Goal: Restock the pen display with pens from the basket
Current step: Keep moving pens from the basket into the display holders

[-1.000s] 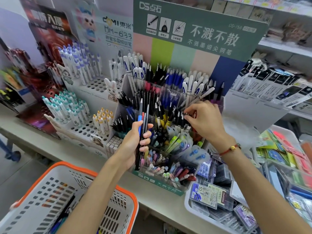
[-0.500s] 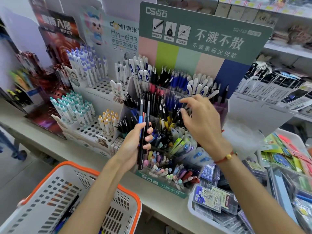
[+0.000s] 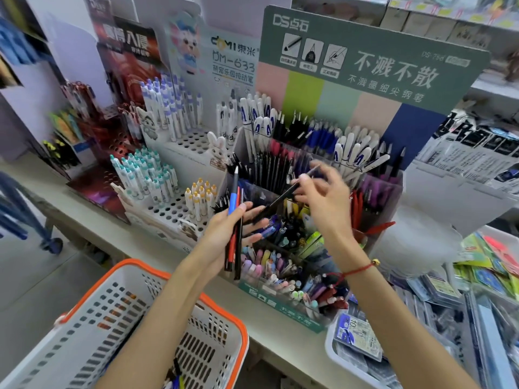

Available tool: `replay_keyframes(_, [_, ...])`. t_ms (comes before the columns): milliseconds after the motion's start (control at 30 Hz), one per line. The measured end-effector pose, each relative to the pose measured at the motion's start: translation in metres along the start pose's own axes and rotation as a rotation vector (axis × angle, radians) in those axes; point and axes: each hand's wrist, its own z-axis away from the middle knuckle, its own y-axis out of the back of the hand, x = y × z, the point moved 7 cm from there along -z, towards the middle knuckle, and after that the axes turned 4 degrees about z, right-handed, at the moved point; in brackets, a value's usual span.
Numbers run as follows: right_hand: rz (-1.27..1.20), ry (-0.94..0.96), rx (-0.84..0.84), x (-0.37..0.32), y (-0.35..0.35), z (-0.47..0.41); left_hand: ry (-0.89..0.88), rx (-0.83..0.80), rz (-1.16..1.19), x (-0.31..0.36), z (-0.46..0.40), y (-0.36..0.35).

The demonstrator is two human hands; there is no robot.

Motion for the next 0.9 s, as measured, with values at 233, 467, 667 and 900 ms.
replay_keyframes(233, [0.342, 0.529, 0.308, -0.045, 0.005, -0.014, -0.001, 0.049, 0.032, 0.004, 0.002, 0.021])
replay_keyframes(467, [0.710, 0.701, 0.181, -0.023, -0.036, -0.029, -0.010, 0.046, 0.019, 0.005, 0.004, 0.024])
replay_keyframes(667, [1.016, 0.769, 0.164, -0.017, -0.046, -0.032, -0.016, 0.013, -0.035, 0.006, 0.007, 0.027])
replay_keyframes(900, [0.604, 0.347, -0.174, -0.022, -0.055, -0.006, 0.062, -0.118, 0.083, -0.001, 0.003, 0.014])
